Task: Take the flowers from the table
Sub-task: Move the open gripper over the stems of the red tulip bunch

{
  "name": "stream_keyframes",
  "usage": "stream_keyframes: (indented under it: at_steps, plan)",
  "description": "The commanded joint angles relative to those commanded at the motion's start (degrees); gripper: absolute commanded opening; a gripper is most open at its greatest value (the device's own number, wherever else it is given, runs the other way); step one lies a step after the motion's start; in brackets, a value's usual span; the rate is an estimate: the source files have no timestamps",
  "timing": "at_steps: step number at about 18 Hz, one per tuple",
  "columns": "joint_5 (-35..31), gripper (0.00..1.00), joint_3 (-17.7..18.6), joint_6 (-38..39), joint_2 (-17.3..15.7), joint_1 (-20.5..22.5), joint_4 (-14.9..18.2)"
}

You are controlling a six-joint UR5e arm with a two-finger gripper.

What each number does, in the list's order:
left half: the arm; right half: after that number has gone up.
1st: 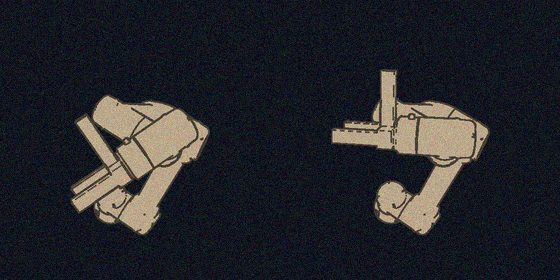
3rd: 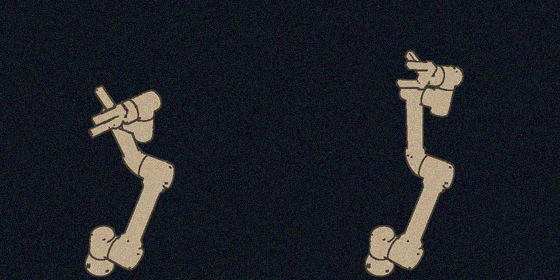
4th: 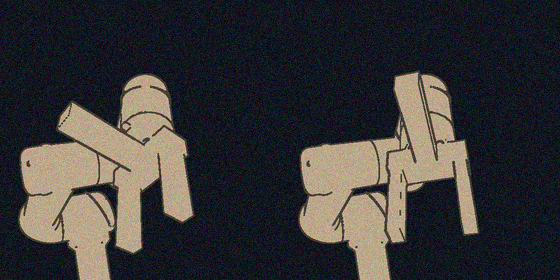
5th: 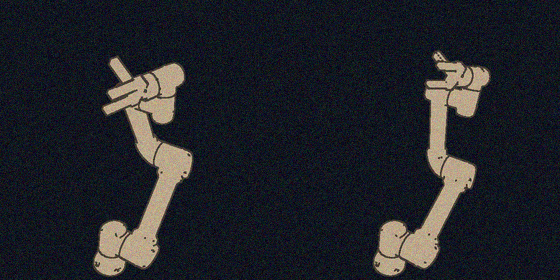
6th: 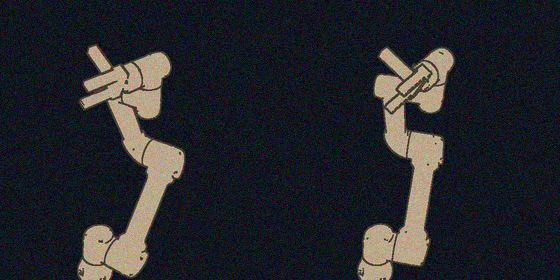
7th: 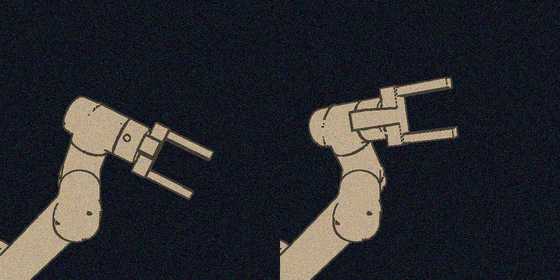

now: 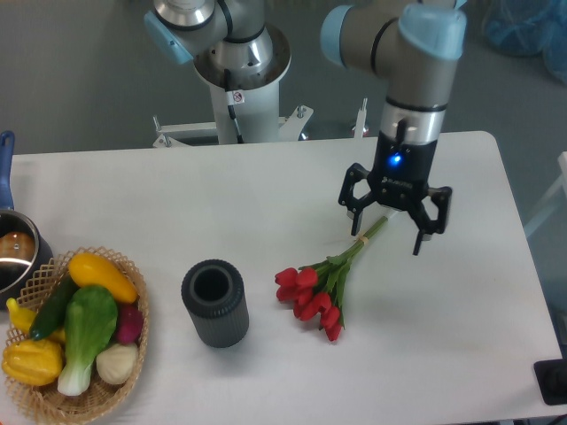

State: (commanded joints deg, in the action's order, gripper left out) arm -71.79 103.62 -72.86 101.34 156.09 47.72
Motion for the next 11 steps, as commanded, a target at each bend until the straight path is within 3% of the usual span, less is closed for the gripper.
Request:
stream_keyframes:
  at_steps: [4,8,11]
  plan:
    - [-6.3,1.0,1.5,-1.5,0.6,-0.4,0.3]
    - [-13.6,1.0,1.6,-9.2,2.2,-1.2,4.4]
    - [-14.9,1.0,1.8,-9.8,3.6,-2.0,4.7]
